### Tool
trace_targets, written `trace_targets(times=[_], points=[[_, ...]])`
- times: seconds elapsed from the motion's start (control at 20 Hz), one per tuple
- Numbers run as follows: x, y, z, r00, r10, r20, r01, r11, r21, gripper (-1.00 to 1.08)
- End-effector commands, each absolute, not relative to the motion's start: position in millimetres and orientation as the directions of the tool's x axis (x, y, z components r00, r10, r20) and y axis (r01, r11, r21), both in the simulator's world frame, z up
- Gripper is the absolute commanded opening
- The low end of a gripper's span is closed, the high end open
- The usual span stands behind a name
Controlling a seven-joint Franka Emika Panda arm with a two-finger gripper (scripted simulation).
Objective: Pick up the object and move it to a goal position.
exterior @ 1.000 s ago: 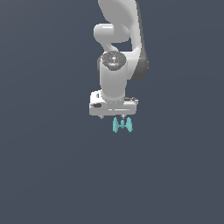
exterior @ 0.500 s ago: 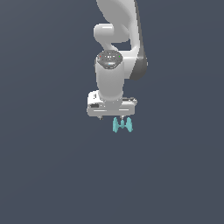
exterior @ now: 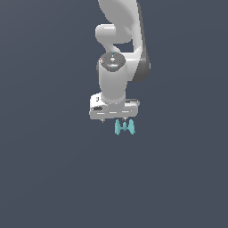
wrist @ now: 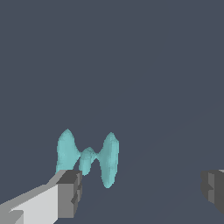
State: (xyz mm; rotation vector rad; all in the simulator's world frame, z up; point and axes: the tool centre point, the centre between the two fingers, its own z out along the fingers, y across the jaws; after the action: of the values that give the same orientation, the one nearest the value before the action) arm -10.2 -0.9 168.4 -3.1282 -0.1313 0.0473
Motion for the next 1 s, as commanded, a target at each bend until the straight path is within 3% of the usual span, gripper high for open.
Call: trace_targets(times=[0.0, 0.95], points=[[-11.2, 0.2, 165.9, 0.993, 0.118, -0.03, 0.117, -0.993, -0.011, 1.0], [-26.6, 18.6, 131.6, 0.808, 0.589, -0.026, 0.589, -0.808, -0.005, 1.0]])
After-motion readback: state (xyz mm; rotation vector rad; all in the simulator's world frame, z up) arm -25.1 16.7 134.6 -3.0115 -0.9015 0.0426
